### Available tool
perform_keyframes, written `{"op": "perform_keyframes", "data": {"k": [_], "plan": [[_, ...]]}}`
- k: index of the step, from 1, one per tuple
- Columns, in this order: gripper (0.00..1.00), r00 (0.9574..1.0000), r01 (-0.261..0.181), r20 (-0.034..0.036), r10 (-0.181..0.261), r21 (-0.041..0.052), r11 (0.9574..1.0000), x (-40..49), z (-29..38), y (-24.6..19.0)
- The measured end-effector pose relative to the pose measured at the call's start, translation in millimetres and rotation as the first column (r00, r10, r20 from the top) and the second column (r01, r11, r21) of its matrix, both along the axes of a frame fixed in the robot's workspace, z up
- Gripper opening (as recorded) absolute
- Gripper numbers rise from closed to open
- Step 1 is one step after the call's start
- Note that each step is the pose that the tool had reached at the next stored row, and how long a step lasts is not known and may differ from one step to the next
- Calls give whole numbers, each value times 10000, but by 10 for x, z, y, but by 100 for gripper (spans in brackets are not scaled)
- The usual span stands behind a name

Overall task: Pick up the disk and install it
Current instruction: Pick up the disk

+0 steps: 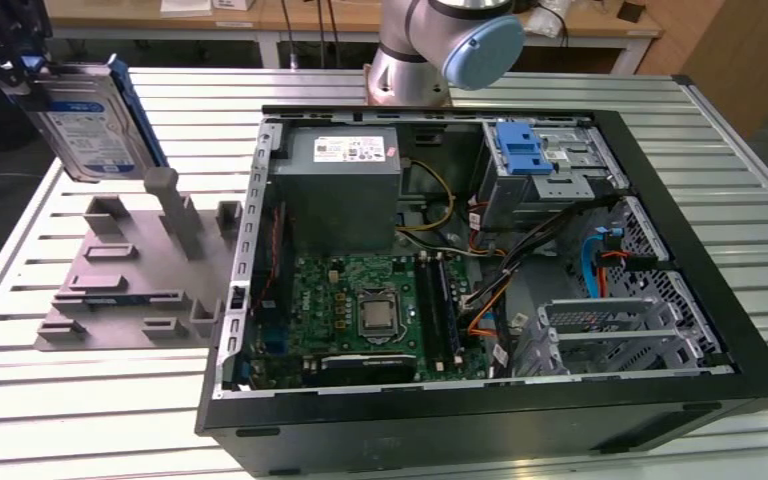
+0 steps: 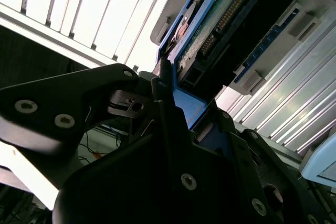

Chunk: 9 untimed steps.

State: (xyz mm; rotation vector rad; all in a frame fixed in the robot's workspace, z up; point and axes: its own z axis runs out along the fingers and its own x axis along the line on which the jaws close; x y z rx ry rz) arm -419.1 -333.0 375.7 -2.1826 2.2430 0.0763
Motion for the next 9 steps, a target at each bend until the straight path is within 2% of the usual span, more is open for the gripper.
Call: {"op": "perform_keyframes", "data": {"k": [9], "plan": [[36,10000,0,1,0,0,10000,0,33,0]]}}
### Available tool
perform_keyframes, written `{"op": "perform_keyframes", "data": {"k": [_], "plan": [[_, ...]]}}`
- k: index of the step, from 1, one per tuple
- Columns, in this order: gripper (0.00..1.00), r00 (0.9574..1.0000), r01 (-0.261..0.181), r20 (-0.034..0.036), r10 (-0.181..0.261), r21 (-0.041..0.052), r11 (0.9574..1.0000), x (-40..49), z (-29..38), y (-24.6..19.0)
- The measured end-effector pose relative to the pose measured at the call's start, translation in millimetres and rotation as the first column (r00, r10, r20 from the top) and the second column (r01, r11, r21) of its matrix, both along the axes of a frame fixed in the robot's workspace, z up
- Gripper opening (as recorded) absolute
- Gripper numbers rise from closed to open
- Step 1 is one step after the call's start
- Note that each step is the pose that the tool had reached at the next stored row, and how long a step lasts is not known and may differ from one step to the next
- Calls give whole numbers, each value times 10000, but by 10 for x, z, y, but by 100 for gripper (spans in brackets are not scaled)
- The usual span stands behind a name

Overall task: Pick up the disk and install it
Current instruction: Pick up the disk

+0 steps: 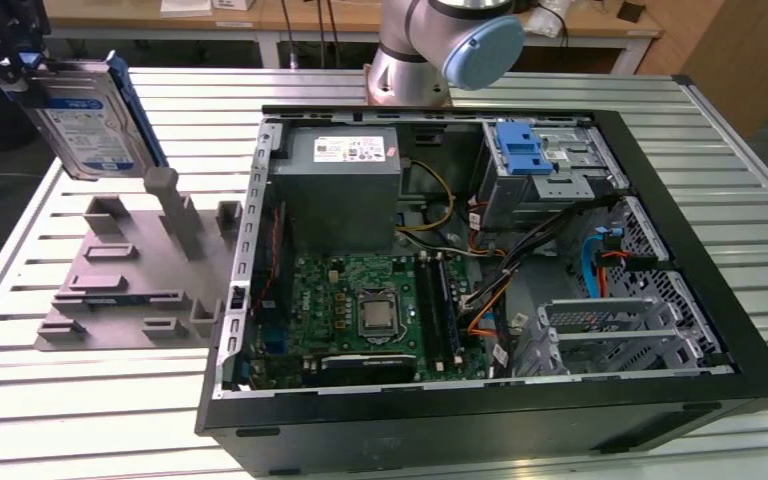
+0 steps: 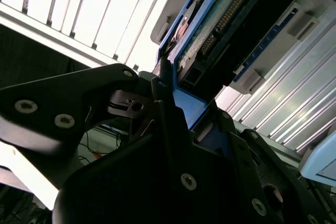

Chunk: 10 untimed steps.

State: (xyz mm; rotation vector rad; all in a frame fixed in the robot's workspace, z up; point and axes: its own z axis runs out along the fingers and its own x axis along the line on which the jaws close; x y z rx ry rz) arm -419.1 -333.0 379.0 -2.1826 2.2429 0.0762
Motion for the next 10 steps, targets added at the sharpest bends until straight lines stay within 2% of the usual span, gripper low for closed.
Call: {"op": "perform_keyframes", "data": {"k": [10], "plan": [[36,10000,0,1,0,0,10000,0,28,0]]}}
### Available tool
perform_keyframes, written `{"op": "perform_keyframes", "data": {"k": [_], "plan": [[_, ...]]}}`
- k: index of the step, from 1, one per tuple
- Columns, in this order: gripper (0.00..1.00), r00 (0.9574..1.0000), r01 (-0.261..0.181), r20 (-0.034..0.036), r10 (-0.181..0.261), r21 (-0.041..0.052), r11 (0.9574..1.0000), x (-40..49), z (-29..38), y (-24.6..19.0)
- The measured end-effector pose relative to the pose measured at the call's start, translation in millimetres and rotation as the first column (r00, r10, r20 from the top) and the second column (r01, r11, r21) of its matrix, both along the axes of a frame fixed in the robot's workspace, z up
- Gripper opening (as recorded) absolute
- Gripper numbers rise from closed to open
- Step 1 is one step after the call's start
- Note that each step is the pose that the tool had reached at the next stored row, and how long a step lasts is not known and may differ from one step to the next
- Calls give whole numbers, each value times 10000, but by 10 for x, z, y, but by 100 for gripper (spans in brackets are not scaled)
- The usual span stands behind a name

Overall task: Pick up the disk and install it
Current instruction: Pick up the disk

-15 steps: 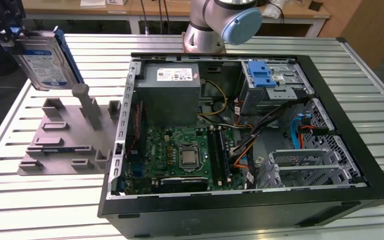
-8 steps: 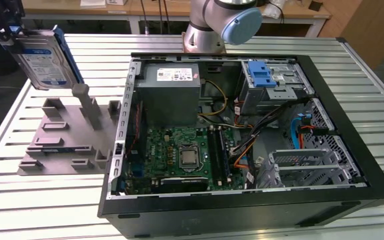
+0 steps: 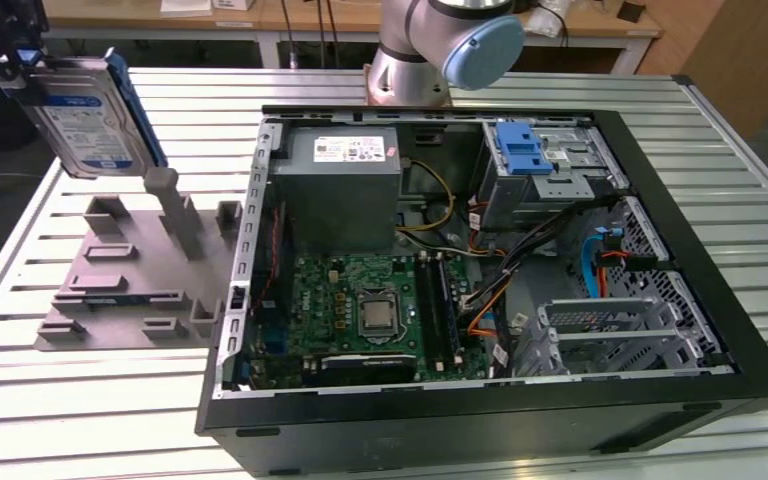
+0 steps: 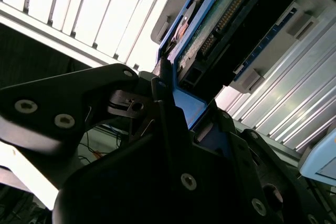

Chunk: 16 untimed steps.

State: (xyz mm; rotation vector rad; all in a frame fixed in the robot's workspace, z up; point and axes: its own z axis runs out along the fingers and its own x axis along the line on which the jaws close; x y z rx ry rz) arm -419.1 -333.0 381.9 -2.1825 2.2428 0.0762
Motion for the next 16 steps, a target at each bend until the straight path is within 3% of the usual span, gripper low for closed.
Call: {"op": "perform_keyframes", "data": {"k": [16], "plan": [[36,10000,-1,-1,1,-1,10000,0,40,0]]}}
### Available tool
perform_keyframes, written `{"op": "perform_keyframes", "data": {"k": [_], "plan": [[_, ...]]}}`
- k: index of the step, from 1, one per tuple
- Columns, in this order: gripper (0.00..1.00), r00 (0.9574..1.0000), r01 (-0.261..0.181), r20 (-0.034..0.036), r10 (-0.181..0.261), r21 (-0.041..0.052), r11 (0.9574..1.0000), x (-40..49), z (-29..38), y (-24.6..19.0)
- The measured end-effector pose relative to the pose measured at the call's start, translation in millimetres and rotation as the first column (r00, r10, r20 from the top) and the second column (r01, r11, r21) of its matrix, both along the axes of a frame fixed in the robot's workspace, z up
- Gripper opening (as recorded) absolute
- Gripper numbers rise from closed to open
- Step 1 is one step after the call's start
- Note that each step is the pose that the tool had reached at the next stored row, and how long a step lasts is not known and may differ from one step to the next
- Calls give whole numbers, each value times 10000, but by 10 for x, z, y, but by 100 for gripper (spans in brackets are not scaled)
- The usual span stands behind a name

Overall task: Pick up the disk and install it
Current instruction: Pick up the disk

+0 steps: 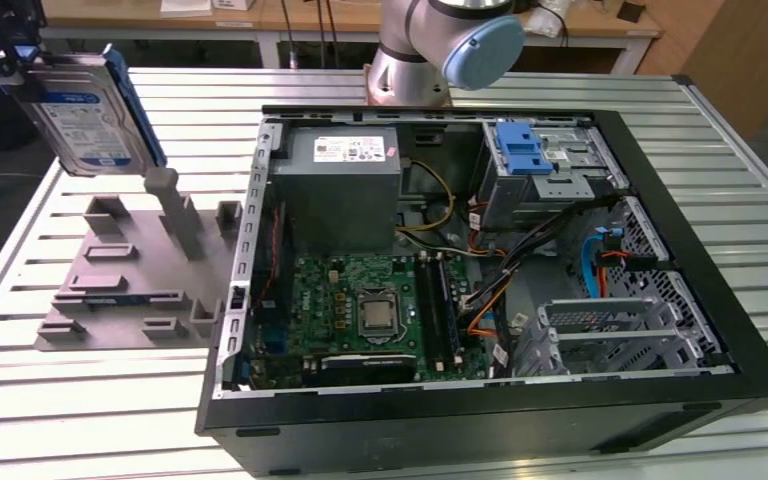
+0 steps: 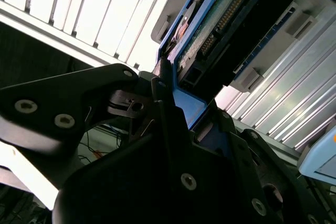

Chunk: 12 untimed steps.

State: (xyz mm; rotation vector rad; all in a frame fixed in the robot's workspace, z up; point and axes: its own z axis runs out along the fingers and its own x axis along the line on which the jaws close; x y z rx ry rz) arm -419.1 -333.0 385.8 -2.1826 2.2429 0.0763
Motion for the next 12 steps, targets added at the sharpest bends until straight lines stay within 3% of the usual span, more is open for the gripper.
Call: {"op": "perform_keyframes", "data": {"k": [12], "plan": [[36,10000,0,1,0,0,10000,0,27,0]]}}
